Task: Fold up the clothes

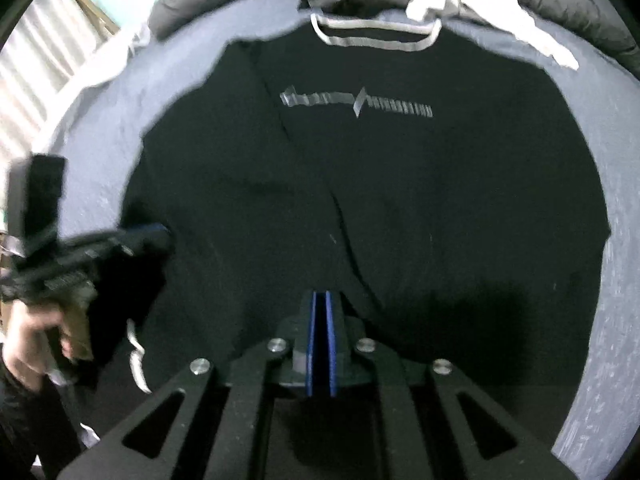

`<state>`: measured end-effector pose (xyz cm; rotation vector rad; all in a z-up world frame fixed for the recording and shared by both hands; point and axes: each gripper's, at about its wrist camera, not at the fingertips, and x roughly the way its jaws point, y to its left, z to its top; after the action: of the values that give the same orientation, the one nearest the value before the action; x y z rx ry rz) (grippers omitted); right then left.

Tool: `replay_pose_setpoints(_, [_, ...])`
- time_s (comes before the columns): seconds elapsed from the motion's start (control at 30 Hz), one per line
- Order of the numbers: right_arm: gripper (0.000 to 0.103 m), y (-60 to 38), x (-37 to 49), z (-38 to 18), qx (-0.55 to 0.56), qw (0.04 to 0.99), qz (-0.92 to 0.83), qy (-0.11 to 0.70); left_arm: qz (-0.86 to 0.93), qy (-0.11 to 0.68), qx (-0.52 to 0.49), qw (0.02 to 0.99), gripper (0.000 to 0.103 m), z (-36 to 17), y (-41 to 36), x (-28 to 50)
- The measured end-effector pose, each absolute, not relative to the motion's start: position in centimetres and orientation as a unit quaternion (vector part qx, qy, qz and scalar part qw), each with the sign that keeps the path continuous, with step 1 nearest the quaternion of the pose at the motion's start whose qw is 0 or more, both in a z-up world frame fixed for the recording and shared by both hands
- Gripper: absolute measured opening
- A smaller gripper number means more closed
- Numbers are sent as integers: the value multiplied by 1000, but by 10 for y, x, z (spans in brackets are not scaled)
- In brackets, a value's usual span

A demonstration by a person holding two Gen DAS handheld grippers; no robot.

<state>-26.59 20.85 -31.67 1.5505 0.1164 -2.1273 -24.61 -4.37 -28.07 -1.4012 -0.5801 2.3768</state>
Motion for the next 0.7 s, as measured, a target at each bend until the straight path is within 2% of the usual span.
replay_pose_setpoints(0.13, [5, 231, -261, -319, 573, 232, -786, 13, 830, -210, -495, 150, 9, -276, -54, -231])
replay_pose_setpoints(0.27, [5, 258, -242, -302, 567, 223, -793, 6, 828, -214, -499, 141, 19, -265, -68, -210])
replay_pose_setpoints(0.37, [7, 279, -222, -293, 569, 225, -791, 10, 826, -209, -507, 132, 22, -257, -79, -189])
replay_pose_setpoints(0.47, [21, 301, -200, -281, 568, 221, -793, 2, 823, -200, -518, 124, 26, -250, -88, -168])
replay_pose_setpoints(0.53, [37, 320, -181, -273, 566, 217, -795, -17, 819, -191, -528, 122, 28, -246, -91, -150])
replay_pose_setpoints(0.67, [40, 342, -151, -268, 573, 212, -791, -41, 802, -197, -550, 123, 37, -243, -96, -115])
replay_pose_setpoints(0.7, [43, 347, -142, -268, 575, 210, -789, -43, 799, -195, -555, 122, 38, -242, -96, -107])
